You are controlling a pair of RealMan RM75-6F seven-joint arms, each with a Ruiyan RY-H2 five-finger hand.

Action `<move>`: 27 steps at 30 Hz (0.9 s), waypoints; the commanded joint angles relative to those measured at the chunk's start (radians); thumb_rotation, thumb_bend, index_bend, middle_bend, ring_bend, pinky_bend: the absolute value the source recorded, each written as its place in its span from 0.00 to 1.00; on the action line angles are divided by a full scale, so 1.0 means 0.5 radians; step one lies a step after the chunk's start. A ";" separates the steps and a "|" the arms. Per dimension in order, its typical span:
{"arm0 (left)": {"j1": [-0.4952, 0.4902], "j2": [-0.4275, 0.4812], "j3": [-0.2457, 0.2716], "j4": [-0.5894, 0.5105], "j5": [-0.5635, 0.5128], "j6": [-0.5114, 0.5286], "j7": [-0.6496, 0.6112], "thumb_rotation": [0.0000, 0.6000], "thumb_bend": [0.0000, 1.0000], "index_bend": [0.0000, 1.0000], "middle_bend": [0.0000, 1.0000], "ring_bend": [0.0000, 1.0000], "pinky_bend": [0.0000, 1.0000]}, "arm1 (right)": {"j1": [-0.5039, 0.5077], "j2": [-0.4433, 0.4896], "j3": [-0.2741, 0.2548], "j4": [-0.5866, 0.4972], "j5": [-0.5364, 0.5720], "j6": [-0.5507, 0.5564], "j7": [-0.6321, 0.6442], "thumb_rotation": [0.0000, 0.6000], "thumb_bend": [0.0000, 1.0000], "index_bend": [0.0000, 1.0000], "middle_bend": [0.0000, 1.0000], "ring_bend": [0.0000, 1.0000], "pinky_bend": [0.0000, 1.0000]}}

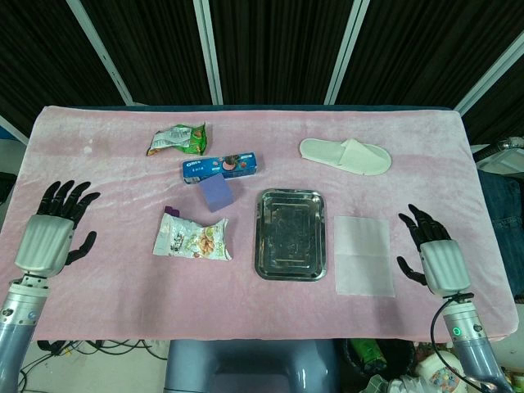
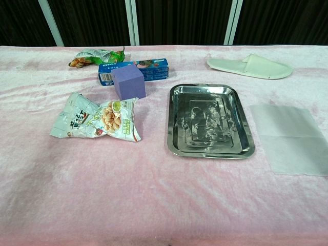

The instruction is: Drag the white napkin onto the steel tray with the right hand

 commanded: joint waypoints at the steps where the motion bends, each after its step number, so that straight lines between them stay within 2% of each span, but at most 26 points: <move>1: 0.117 0.029 0.052 0.043 0.000 0.121 -0.084 1.00 0.37 0.16 0.08 0.00 0.02 | -0.059 -0.022 -0.039 0.017 -0.048 0.088 -0.019 1.00 0.23 0.15 0.02 0.08 0.19; 3: 0.228 0.020 0.061 0.030 -0.079 0.225 -0.191 1.00 0.37 0.16 0.08 0.00 0.01 | -0.114 -0.052 -0.071 0.014 -0.078 0.163 -0.013 1.00 0.23 0.15 0.02 0.08 0.19; 6: 0.296 0.016 0.058 0.037 -0.150 0.267 -0.258 1.00 0.37 0.16 0.08 0.00 0.01 | -0.156 -0.085 -0.100 0.027 -0.106 0.212 -0.019 1.00 0.23 0.15 0.02 0.08 0.19; 10: 0.329 0.025 0.055 0.067 -0.205 0.256 -0.294 1.00 0.37 0.16 0.08 0.00 0.01 | -0.198 -0.127 -0.130 0.045 -0.125 0.254 -0.057 1.00 0.23 0.15 0.02 0.08 0.19; 15: 0.338 0.036 0.050 0.091 -0.222 0.217 -0.292 1.00 0.37 0.16 0.08 0.00 0.00 | -0.277 -0.232 -0.237 0.075 -0.156 0.252 -0.196 1.00 0.21 0.15 0.02 0.08 0.19; 27: 0.376 0.013 0.045 0.142 -0.249 0.175 -0.311 1.00 0.37 0.16 0.08 0.00 0.00 | -0.331 -0.509 -0.240 0.397 -0.129 0.226 -0.249 1.00 0.21 0.15 0.03 0.08 0.19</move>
